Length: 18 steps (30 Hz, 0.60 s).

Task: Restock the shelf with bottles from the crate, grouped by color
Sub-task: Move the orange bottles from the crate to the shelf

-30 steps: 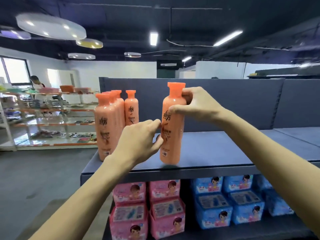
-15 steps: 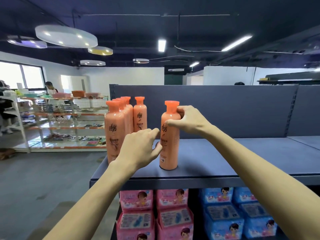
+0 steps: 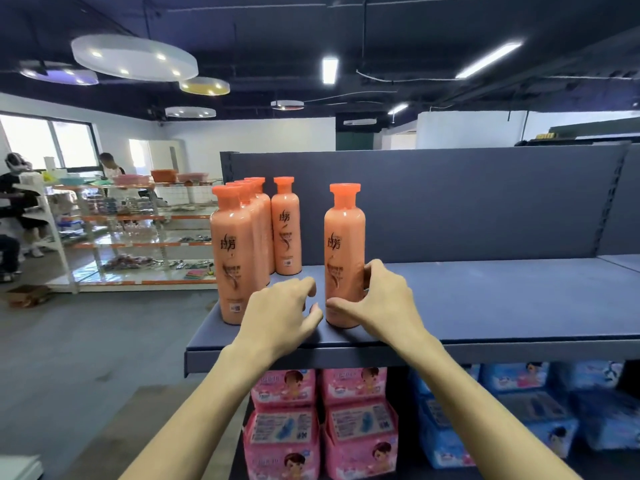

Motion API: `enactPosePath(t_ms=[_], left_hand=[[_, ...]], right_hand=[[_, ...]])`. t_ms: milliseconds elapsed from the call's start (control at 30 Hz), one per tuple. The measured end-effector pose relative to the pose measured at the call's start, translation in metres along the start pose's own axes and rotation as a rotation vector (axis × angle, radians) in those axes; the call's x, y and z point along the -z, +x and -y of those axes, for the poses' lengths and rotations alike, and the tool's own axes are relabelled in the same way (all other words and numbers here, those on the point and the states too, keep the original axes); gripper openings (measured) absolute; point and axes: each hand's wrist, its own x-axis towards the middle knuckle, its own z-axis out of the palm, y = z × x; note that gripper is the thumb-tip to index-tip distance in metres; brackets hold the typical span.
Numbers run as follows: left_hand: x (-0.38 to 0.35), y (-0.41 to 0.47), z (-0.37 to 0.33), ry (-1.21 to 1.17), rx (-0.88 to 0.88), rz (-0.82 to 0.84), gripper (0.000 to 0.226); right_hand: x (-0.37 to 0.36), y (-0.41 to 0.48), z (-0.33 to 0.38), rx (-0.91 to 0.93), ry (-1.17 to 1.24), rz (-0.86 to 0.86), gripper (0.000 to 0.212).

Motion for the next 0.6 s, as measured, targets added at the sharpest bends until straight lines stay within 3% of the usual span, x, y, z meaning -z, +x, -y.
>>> enactPosePath(t_ms=[233,600], left_hand=[[-0.019,0.016,-0.004,0.05,0.152,0.028,0.023],[-0.041,0.042,0.011,0.168,0.253,0.087,0.022]], right_hand=[[0.011,0.034,-0.005,0.063,0.062,0.27,0.057],[-0.029,0.087,-0.003,0.137,0.054,0.286,0.046]])
